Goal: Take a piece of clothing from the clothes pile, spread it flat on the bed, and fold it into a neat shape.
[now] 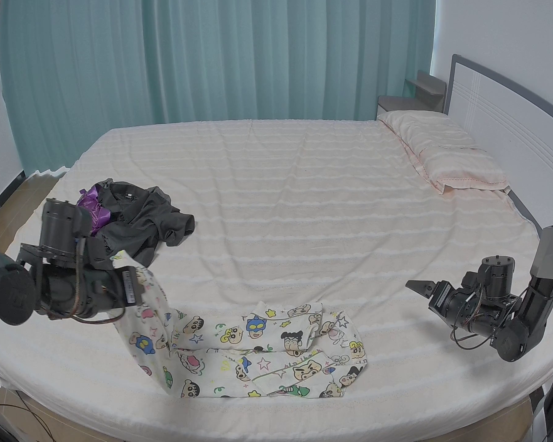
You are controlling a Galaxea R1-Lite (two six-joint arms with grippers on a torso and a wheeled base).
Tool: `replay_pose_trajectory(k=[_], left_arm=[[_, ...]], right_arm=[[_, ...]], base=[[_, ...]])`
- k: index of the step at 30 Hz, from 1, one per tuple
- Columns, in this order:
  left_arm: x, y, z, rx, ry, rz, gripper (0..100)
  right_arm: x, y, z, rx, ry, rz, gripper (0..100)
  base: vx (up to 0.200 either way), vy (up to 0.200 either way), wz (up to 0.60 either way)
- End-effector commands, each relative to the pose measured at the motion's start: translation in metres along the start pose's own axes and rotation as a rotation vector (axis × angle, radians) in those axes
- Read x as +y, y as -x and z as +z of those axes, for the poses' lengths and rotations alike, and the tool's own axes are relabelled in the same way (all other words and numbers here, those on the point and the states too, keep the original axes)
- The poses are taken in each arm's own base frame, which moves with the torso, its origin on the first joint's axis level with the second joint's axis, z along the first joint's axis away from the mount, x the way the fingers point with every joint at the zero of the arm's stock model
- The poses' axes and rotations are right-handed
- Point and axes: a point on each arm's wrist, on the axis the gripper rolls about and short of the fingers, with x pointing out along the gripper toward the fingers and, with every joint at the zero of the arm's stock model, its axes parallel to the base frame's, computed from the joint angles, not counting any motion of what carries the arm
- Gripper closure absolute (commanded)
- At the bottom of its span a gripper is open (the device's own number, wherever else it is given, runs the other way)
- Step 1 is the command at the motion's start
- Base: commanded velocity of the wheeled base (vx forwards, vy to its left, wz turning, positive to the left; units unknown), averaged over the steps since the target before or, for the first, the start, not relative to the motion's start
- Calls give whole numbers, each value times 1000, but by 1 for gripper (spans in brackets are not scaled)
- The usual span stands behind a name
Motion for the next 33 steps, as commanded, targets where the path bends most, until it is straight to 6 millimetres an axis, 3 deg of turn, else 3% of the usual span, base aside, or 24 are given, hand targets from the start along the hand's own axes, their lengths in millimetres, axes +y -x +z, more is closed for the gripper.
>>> replay_pose_trajectory(k=[1, 2, 3, 5, 9, 14, 18, 29, 30, 33], left_arm=[[-87, -25, -21, 34, -94, -72, 100], [-116, -44, -31, 57, -115, -86, 100], [-116, -44, -31, 57, -115, -86, 100], [-143, -63, -41, 76, -126, -104, 100], [-167, -77, -47, 86, -147, -146, 100], [-186, -86, -50, 83, -158, -183, 100], [-193, -83, -55, 115, -163, -236, 100], [-206, -81, -44, 70, -108, -298, 100], [-206, -82, -44, 70, -108, -298, 0], [-207, -81, -42, 64, -104, -304, 0]], right_arm=[[-1, -1, -2, 8, 0, -2, 0], [-1, -2, -2, 8, 0, -4, 0], [-1, -2, -2, 8, 0, -4, 0], [-1, -2, -3, 12, 0, -4, 0], [-1, -2, -3, 11, 0, -5, 0], [-1, -3, -4, 13, 1, -6, 0], [-1, -3, -4, 14, 1, -5, 0], [1, -4, -8, 27, 7, -2, 0], [0, -4, -8, 29, 6, -2, 0], [0, -5, -8, 27, 7, -2, 0]], base=[[0, 0, 0], [0, 0, 0], [0, 0, 0], [0, 0, 0], [0, 0, 0], [0, 0, 0], [0, 0, 0], [0, 0, 0], [0, 0, 0], [0, 0, 0]])
